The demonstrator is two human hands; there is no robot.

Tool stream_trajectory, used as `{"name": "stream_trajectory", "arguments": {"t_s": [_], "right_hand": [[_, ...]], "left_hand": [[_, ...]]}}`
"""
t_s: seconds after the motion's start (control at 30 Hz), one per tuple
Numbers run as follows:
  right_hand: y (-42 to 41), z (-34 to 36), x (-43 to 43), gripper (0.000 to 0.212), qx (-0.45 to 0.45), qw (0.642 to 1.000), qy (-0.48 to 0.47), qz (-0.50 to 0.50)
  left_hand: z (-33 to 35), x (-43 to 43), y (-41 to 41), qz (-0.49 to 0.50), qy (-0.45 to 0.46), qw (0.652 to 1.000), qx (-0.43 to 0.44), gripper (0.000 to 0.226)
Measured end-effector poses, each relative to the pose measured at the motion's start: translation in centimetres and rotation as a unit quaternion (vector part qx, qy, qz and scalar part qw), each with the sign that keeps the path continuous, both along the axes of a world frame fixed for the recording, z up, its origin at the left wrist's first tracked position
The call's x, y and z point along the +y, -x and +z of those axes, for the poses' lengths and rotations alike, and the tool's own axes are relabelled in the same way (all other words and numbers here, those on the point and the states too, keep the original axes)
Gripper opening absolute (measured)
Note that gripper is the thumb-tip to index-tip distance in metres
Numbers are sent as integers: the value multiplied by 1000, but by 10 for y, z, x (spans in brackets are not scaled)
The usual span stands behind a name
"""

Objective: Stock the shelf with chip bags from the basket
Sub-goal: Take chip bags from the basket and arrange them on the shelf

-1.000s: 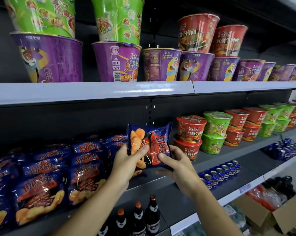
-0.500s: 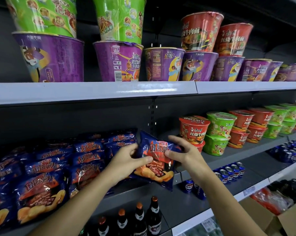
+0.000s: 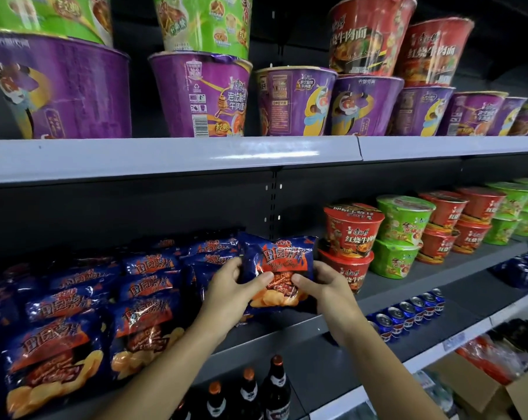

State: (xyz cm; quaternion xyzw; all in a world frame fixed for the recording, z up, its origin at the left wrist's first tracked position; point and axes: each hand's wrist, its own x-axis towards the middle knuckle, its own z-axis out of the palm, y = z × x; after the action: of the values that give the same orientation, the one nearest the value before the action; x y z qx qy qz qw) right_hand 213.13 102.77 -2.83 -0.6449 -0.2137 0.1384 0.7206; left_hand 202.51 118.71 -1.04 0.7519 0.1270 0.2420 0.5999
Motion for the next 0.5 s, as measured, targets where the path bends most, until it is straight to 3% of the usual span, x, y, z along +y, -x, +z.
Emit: {"name": "stream_trajectory", "arguments": {"t_s": [0.13, 0.33, 0.5], "right_hand": [[-27, -3, 16, 21, 12, 1000, -4, -26], [-72, -7, 43, 21, 40, 998, -8, -49], [-115, -10, 71, 18, 45, 996, -6, -82]], "left_hand": [[-2, 14, -12, 32, -32, 999, 12, 49], [-15, 31, -18, 89, -119, 989, 22, 33], [-23, 30, -6, 61, -115, 991, 41, 24]]}}
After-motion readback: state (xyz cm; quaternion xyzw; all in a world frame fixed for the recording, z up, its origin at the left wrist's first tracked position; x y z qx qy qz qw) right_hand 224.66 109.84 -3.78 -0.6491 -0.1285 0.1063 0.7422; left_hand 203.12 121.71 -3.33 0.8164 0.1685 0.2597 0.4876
